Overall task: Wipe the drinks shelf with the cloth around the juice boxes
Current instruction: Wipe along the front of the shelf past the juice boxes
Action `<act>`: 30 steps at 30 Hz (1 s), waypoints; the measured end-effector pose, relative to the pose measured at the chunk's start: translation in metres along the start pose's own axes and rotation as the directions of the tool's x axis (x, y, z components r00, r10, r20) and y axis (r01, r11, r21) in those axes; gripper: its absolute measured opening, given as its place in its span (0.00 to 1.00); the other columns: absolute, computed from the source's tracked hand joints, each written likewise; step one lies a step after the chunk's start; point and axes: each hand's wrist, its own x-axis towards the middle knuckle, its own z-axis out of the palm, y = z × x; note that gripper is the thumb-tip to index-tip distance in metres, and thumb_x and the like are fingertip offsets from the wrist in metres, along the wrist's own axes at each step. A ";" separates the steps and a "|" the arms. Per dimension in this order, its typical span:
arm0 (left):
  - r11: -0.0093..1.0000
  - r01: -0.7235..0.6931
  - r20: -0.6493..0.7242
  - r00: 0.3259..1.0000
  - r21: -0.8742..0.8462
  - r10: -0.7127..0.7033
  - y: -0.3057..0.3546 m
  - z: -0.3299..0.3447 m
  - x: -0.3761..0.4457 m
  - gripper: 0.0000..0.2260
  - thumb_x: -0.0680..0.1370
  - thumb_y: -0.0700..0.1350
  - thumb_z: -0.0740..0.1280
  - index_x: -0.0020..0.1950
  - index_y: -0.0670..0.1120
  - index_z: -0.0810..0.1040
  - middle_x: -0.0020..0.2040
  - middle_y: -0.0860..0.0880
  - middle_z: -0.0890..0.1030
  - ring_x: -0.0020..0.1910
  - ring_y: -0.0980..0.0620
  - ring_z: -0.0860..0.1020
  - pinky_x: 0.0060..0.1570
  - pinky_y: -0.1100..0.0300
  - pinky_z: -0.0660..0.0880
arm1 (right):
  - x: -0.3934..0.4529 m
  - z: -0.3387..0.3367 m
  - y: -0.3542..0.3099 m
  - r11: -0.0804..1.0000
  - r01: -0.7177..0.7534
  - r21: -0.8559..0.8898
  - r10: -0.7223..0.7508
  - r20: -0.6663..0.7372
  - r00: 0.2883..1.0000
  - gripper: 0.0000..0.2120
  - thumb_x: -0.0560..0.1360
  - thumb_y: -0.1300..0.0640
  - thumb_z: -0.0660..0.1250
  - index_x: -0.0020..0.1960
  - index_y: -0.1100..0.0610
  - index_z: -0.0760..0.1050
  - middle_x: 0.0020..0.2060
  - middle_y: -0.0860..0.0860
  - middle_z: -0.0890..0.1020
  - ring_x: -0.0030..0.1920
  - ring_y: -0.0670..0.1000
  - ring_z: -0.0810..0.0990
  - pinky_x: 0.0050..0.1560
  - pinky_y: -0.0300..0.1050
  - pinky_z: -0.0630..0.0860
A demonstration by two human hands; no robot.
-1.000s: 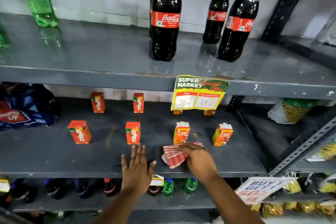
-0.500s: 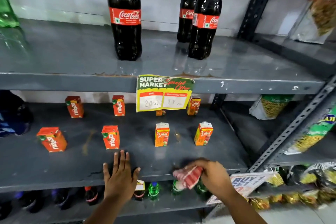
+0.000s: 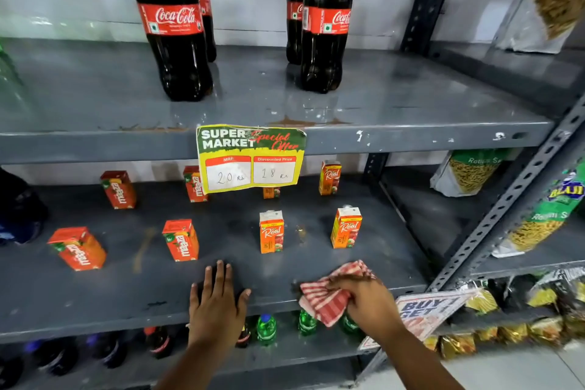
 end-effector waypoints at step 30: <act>0.985 -0.164 -0.050 0.986 -0.053 0.161 0.038 0.000 0.010 0.39 0.75 0.66 0.36 0.76 0.39 0.52 0.77 0.42 0.53 0.76 0.46 0.47 0.72 0.49 0.45 | 0.006 -0.024 0.032 0.992 -0.099 -0.080 0.099 -0.004 0.995 0.25 0.64 0.58 0.56 0.57 0.43 0.78 0.59 0.44 0.80 0.60 0.50 0.77 0.63 0.47 0.72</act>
